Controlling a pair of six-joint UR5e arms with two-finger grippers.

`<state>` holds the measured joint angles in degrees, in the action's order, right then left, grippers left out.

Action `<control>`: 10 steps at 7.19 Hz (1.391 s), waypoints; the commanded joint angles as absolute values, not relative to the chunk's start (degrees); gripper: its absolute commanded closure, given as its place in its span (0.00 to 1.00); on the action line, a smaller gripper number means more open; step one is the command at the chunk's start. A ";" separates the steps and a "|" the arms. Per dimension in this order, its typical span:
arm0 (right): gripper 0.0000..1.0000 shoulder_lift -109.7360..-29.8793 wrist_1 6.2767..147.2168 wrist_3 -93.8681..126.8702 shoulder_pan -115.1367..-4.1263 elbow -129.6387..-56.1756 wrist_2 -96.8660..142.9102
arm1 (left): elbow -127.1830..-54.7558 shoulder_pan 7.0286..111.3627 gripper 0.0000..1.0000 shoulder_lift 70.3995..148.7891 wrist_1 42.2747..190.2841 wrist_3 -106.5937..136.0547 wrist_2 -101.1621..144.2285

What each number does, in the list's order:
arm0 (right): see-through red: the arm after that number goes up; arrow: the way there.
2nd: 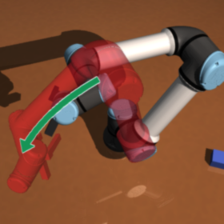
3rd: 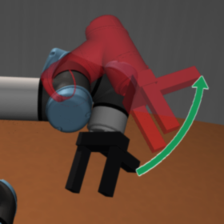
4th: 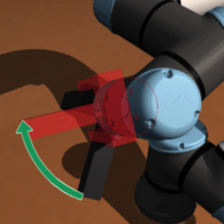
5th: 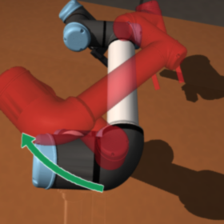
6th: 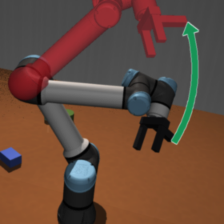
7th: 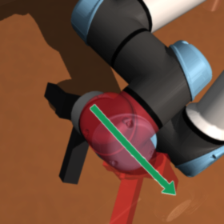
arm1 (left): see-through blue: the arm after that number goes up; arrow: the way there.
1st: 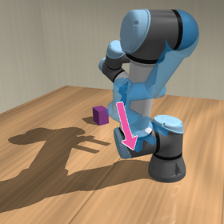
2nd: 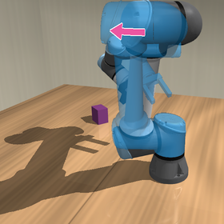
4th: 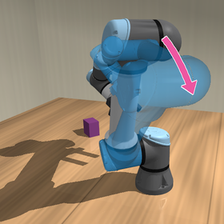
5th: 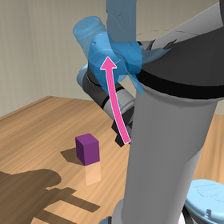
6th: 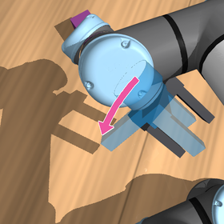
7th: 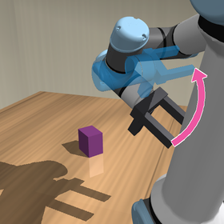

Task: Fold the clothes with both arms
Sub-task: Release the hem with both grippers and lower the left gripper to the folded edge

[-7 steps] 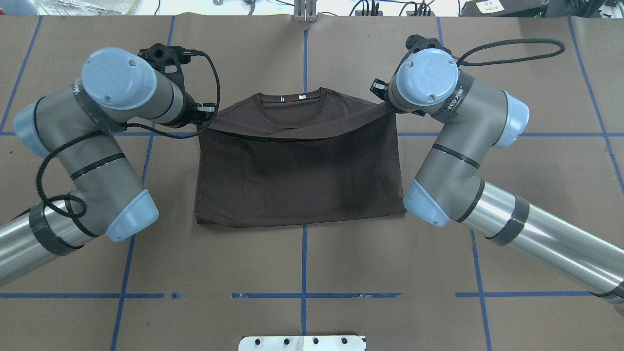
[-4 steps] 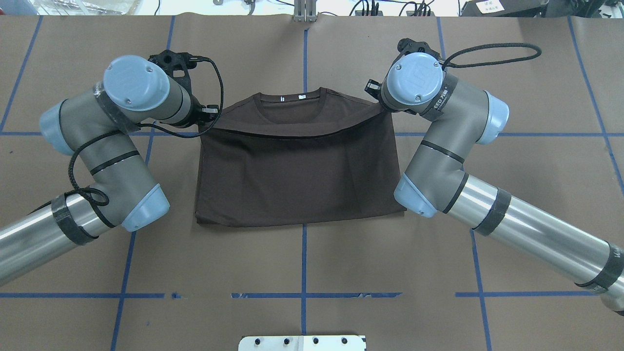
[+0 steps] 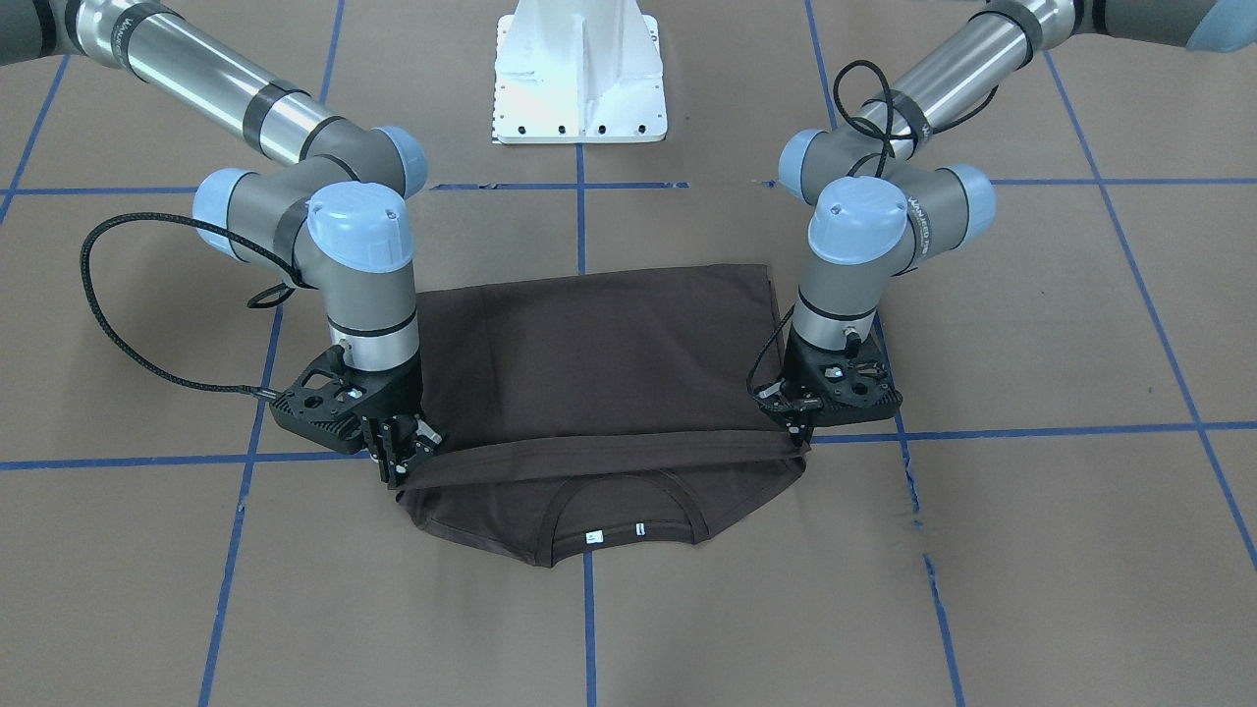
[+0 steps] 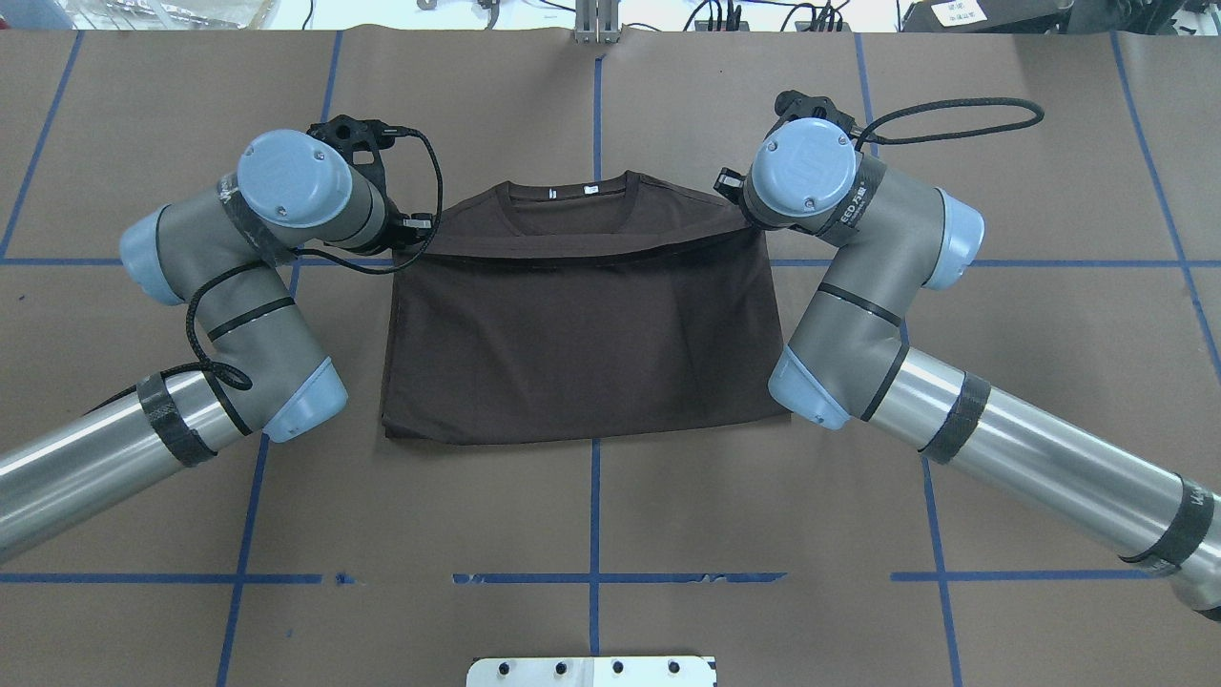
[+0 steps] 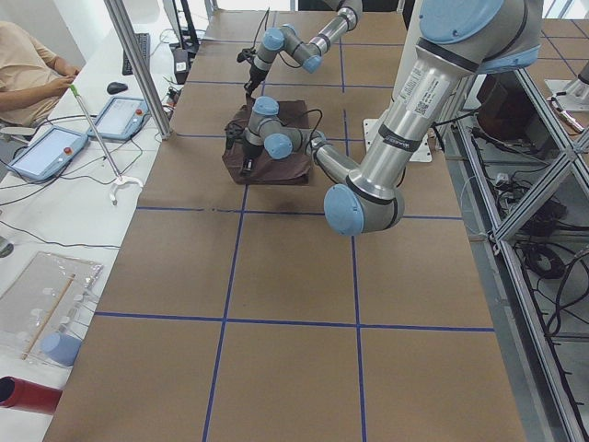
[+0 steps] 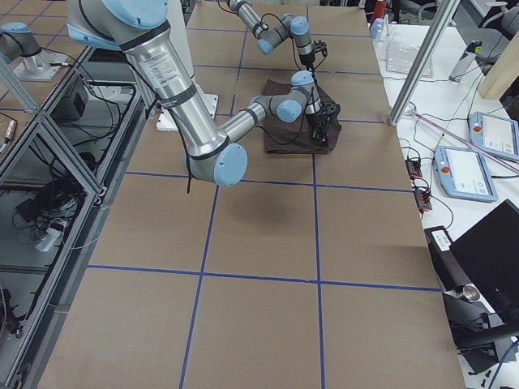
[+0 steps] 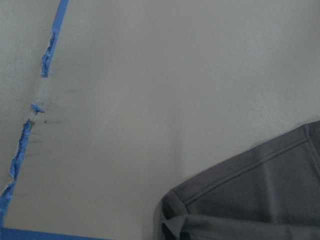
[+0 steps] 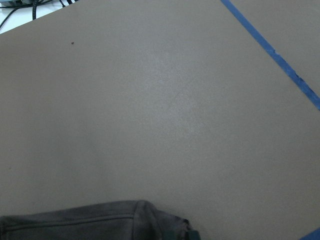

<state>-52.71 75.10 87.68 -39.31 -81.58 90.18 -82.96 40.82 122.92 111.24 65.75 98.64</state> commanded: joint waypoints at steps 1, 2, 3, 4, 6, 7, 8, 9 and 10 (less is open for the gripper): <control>0.00 -53.08 74.88 79.15 -39.37 -83.39 90.69 | -87.76 41.13 0.00 120.69 112.32 58.74 99.31; 0.00 -54.22 74.80 75.71 -40.68 -85.41 93.75 | -93.63 40.70 0.00 116.50 112.50 58.62 99.40; 0.00 -55.88 74.79 73.85 -41.39 -88.04 95.61 | -98.65 40.35 0.00 112.54 112.50 59.49 100.71; 0.00 -56.42 74.79 73.83 -41.40 -89.02 95.62 | -104.44 37.38 0.00 106.76 112.67 62.20 101.59; 0.00 -56.51 74.79 73.83 -41.40 -89.03 95.62 | -107.84 28.43 0.01 103.19 114.77 73.59 100.03; 0.00 -56.51 74.79 73.83 -41.40 -89.03 95.54 | -107.75 26.04 0.18 103.10 115.05 77.39 96.97; 0.00 -56.43 74.71 73.74 -41.40 -89.03 95.54 | -107.23 24.80 0.32 103.10 114.96 79.61 96.68; 0.00 -56.43 74.79 73.83 -41.40 -89.03 95.45 | -106.88 24.35 0.51 103.01 114.96 80.76 96.59; 0.00 -56.43 74.71 73.83 -41.40 -89.03 95.45 | -106.35 24.35 0.55 103.01 114.96 80.77 96.68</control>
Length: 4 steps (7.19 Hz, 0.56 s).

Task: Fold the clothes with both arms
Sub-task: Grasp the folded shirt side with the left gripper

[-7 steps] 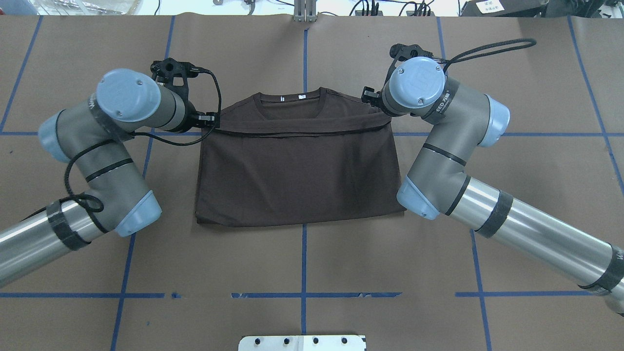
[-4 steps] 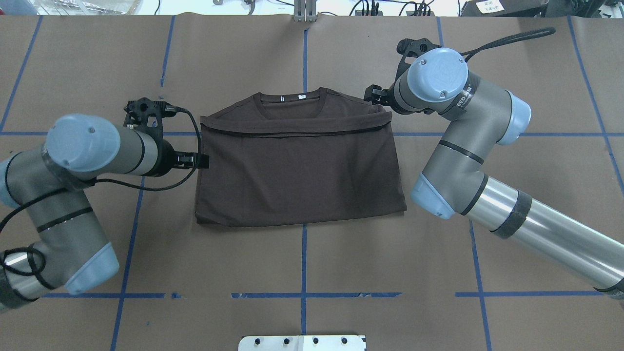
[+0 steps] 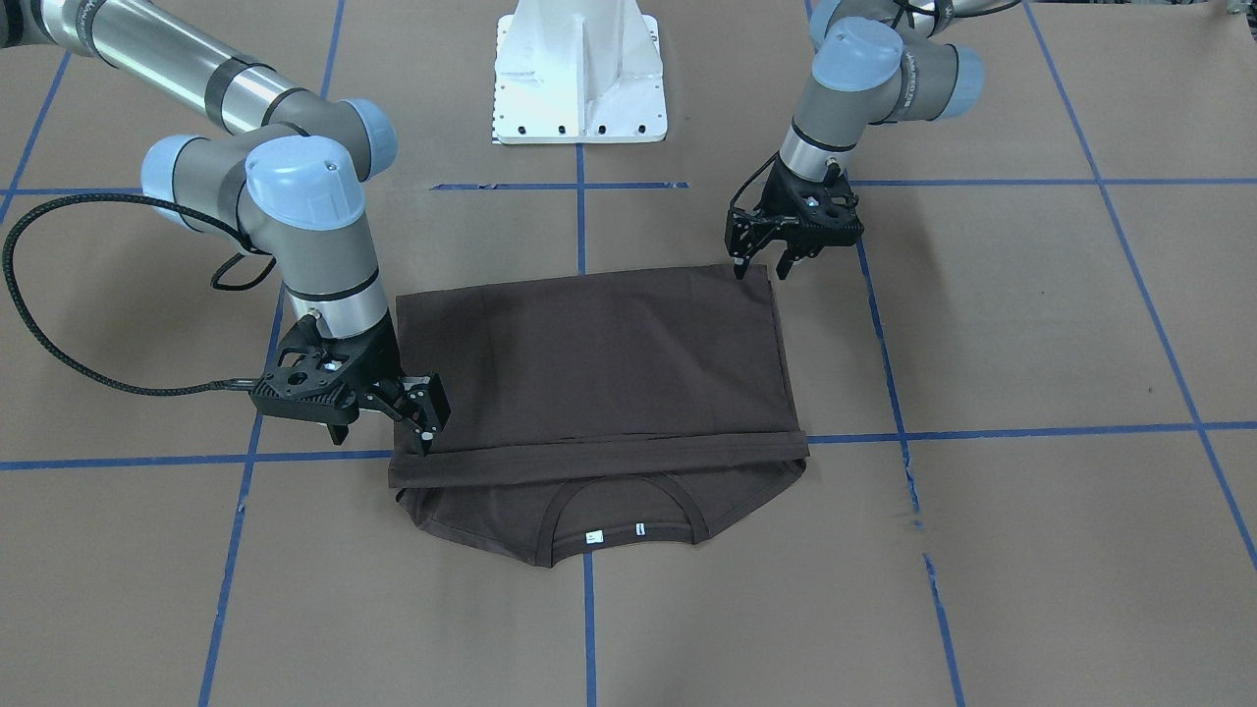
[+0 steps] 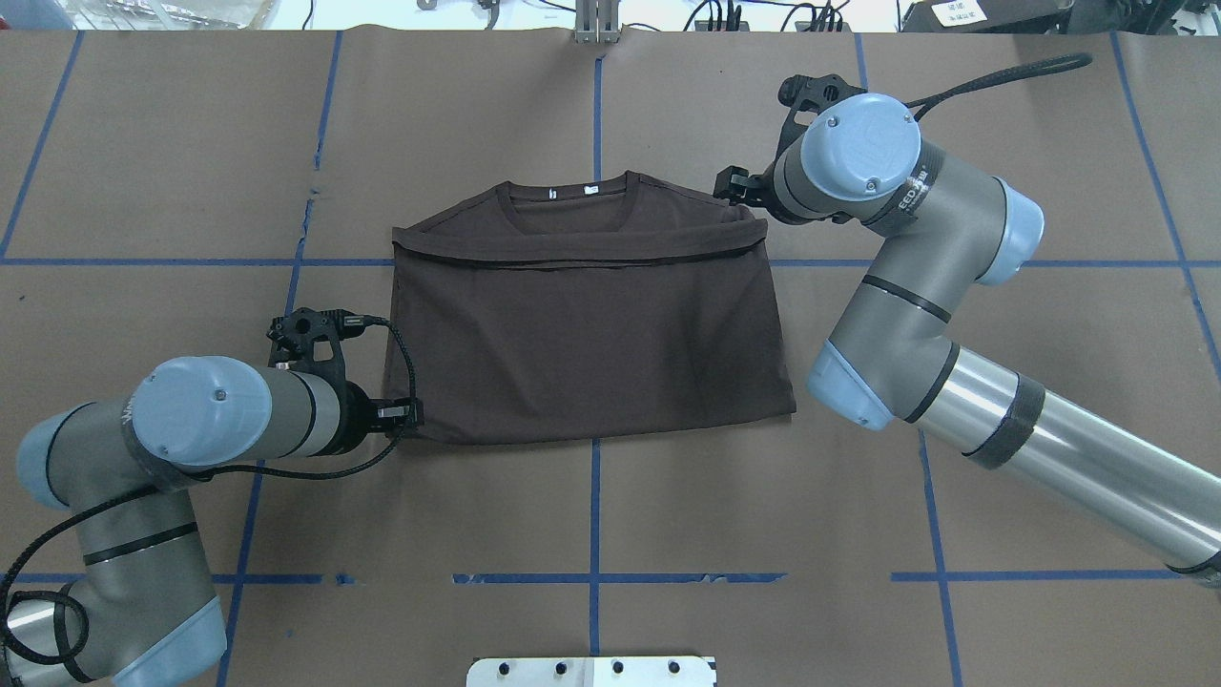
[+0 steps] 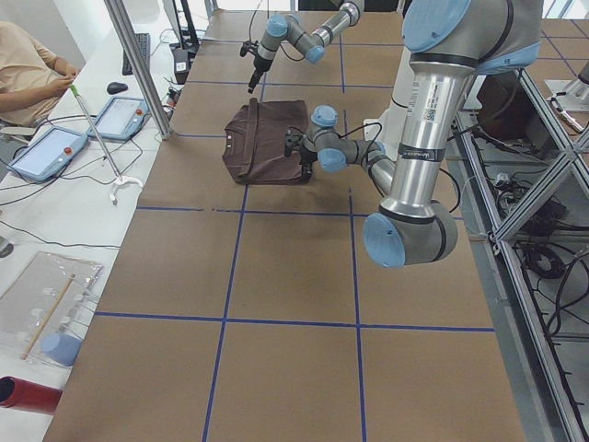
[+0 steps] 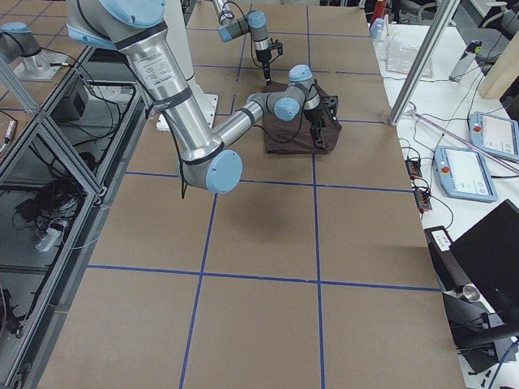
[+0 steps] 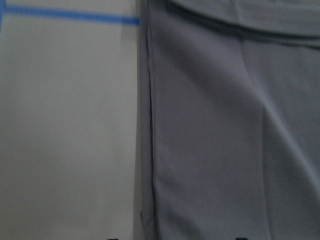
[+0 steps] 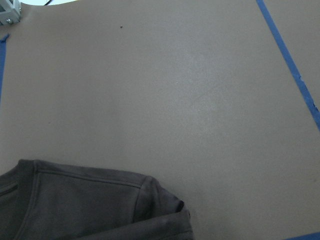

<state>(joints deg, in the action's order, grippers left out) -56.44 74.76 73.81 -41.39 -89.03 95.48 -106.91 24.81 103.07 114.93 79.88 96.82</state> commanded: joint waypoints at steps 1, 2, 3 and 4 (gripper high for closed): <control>0.00 -56.43 74.71 73.74 -41.40 -89.12 95.45 | -106.26 24.35 0.67 103.01 114.96 80.86 96.68; 0.00 -56.43 74.71 73.74 -41.40 -89.12 95.45 | -106.26 24.35 0.90 103.09 114.96 80.86 96.68; 0.00 -56.43 74.71 73.74 -41.40 -89.12 95.36 | -106.26 24.35 1.00 103.01 114.96 80.86 96.59; 0.00 -56.51 74.71 73.83 -41.40 -89.12 95.27 | -106.43 24.35 1.00 103.01 114.87 80.77 96.59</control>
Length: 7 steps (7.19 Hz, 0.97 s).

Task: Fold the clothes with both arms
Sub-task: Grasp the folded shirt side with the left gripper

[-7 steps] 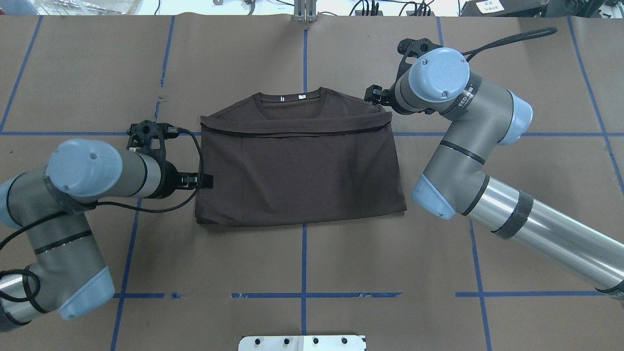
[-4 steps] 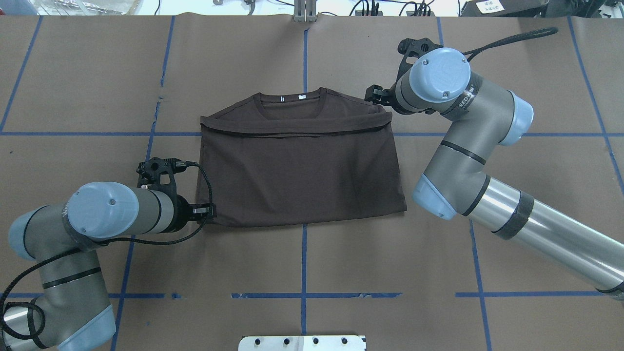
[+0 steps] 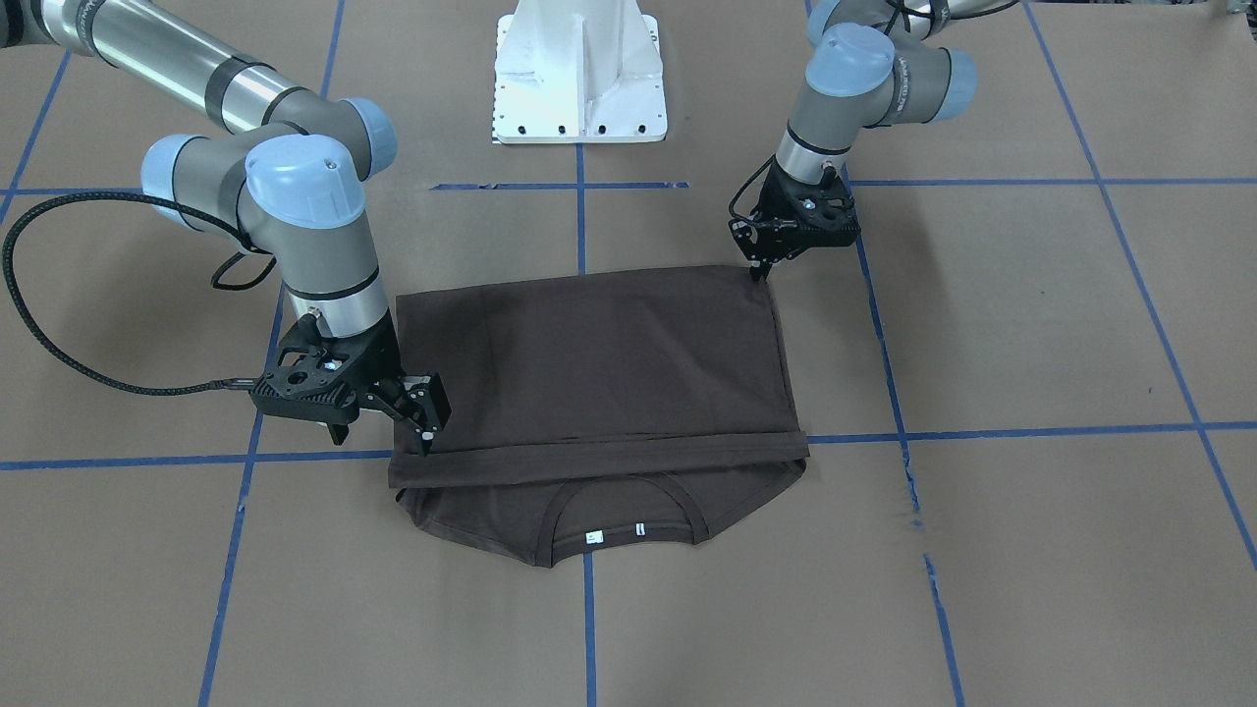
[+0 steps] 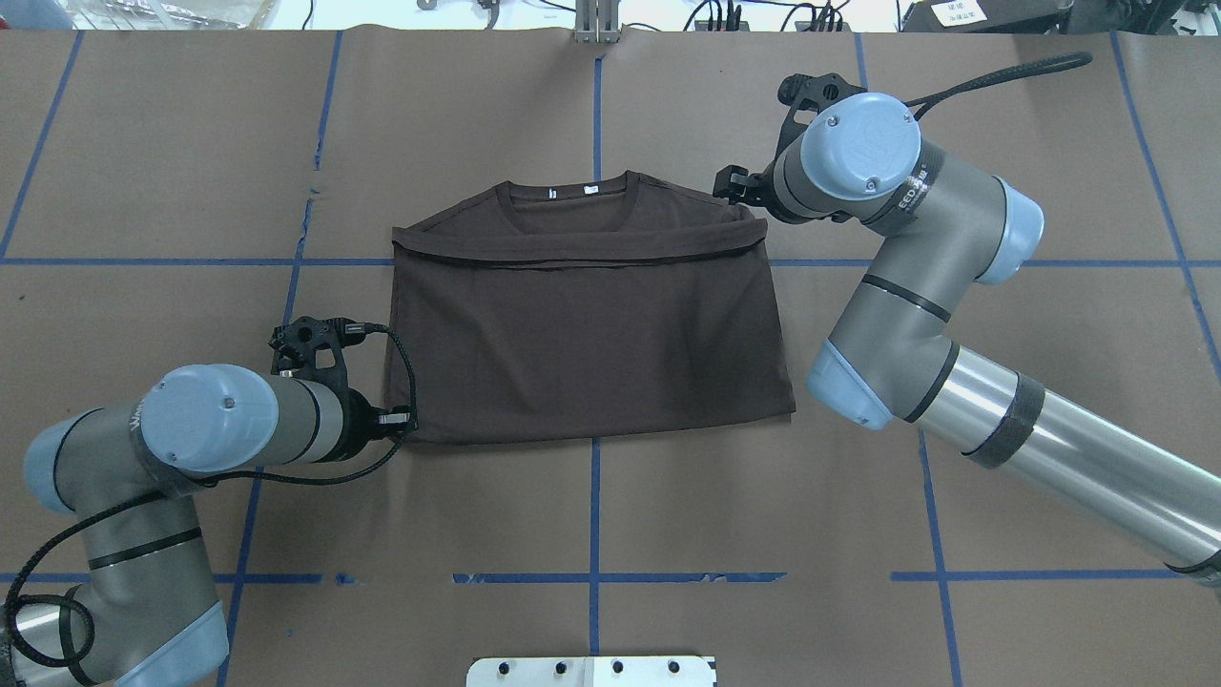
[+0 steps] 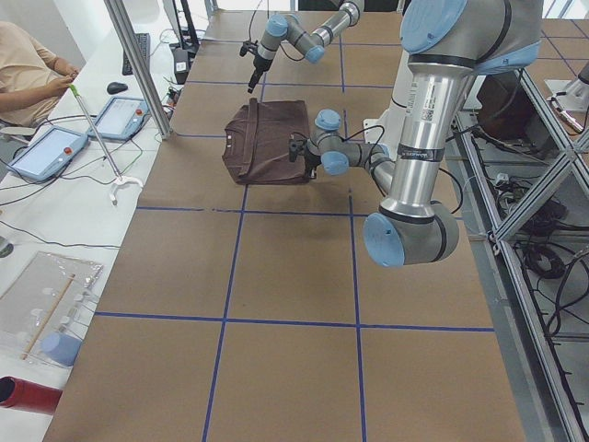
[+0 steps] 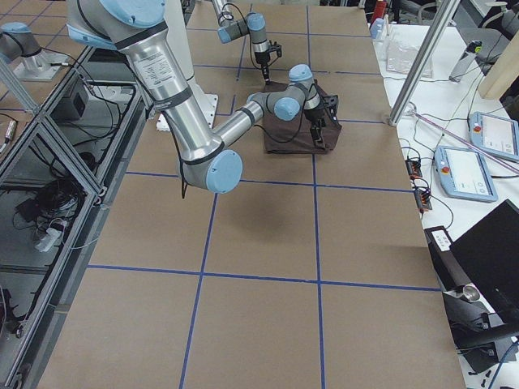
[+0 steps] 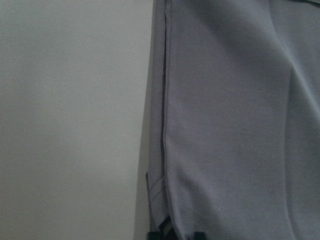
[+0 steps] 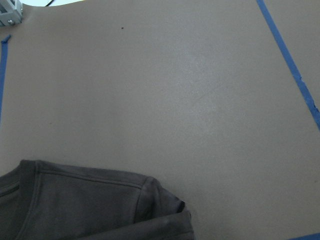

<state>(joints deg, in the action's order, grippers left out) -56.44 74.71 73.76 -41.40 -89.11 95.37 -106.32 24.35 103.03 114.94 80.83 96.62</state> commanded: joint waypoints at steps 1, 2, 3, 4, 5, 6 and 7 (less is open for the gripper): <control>0.00 -56.51 74.71 73.83 -41.40 -89.12 95.27 | -106.52 24.43 1.00 102.75 114.79 80.16 96.59; 0.00 -56.51 74.79 73.92 -41.40 -89.12 95.27 | -106.18 24.96 1.00 101.70 114.79 78.16 96.59; 0.00 -56.51 74.71 74.00 -41.31 -89.12 95.27 | -106.08 29.31 1.00 101.69 114.61 70.91 96.42; 0.00 -56.51 74.71 74.18 -41.31 -89.12 95.27 | -102.34 35.53 1.00 102.12 114.78 62.84 96.59; 0.00 -56.51 74.71 74.44 -41.31 -89.21 95.27 | -95.87 41.08 1.00 105.17 115.31 56.84 96.59; 0.00 -56.69 74.79 74.53 -41.31 -89.56 95.27 | -87.01 46.27 1.00 112.69 115.31 52.17 96.59; 0.00 -56.69 74.79 74.71 -41.31 -89.56 95.27 | -75.79 50.23 1.00 120.25 117.92 50.73 96.59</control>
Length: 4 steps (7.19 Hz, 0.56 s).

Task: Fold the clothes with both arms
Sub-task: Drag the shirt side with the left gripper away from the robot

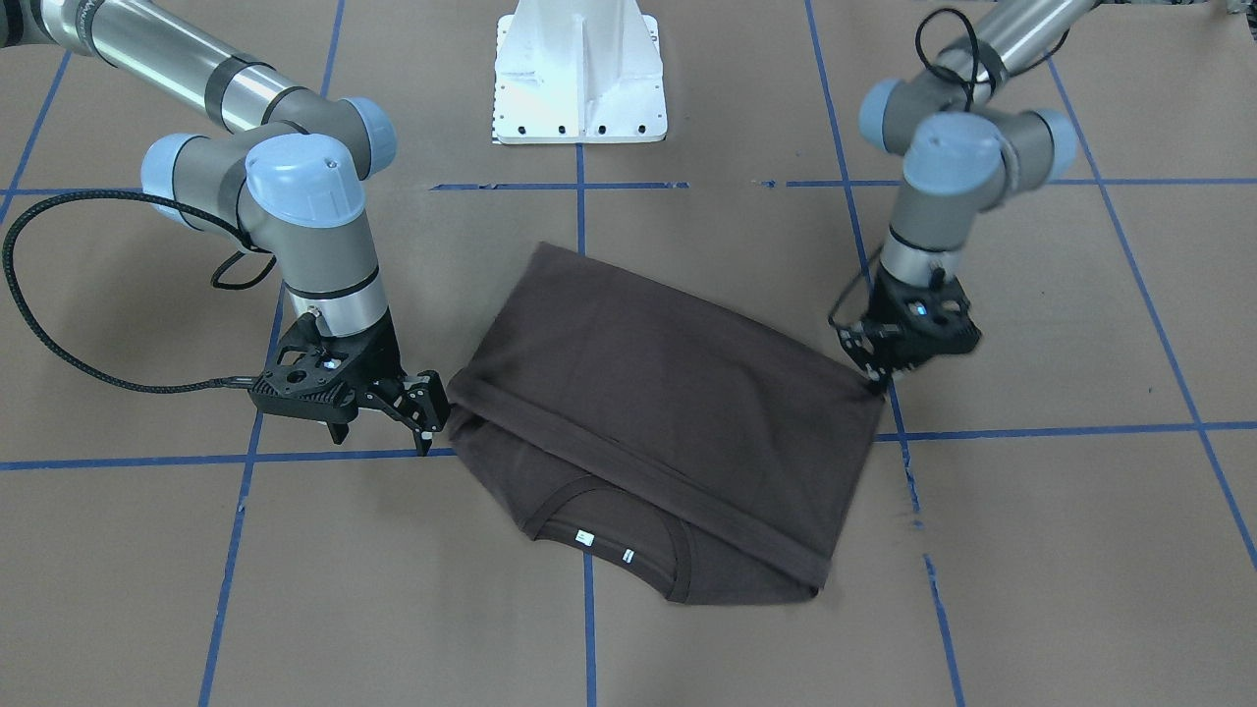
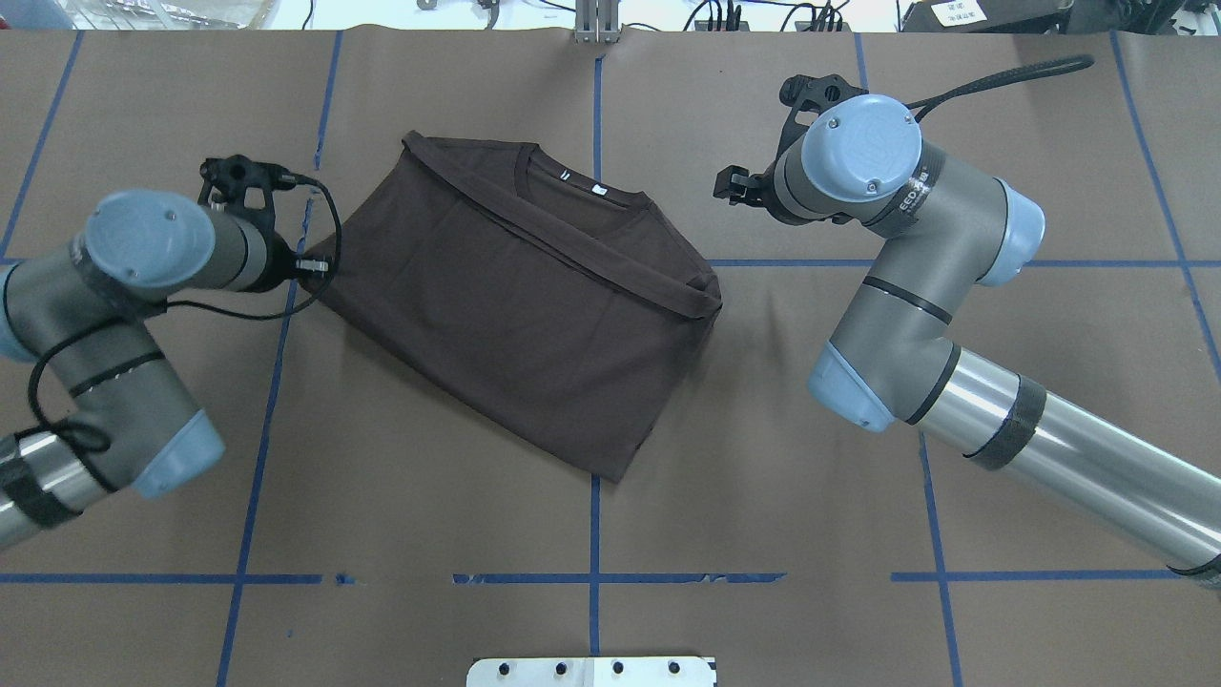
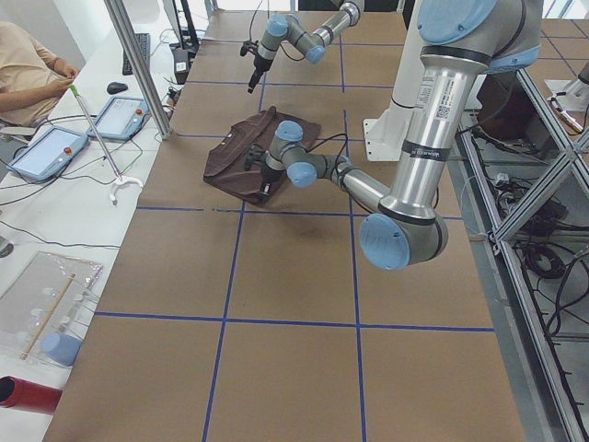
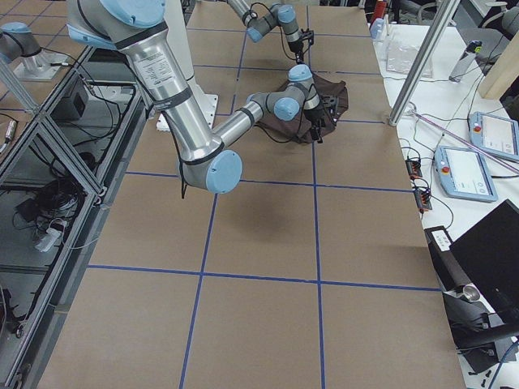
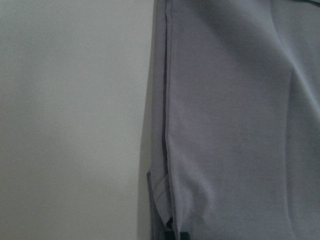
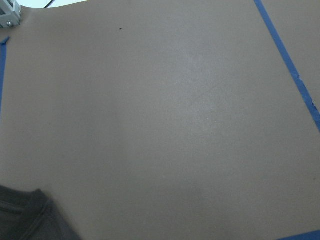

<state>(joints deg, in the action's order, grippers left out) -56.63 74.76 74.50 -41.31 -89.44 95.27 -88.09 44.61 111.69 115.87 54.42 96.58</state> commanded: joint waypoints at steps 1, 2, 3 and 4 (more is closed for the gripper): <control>0.00 -56.69 74.79 74.79 -41.31 -89.91 95.27 | -62.54 52.45 1.00 127.89 125.00 49.06 96.50; 0.00 -56.69 74.79 74.88 -41.31 -90.52 95.27 | -50.31 53.78 1.00 136.06 130.29 48.52 95.89; 0.00 -56.52 74.88 74.88 -41.31 -91.05 95.36 | -47.58 54.22 1.00 138.84 131.04 48.69 94.93; 0.00 -56.17 74.97 74.88 -40.87 -90.97 95.36 | -47.72 55.27 0.93 138.43 131.13 48.43 95.01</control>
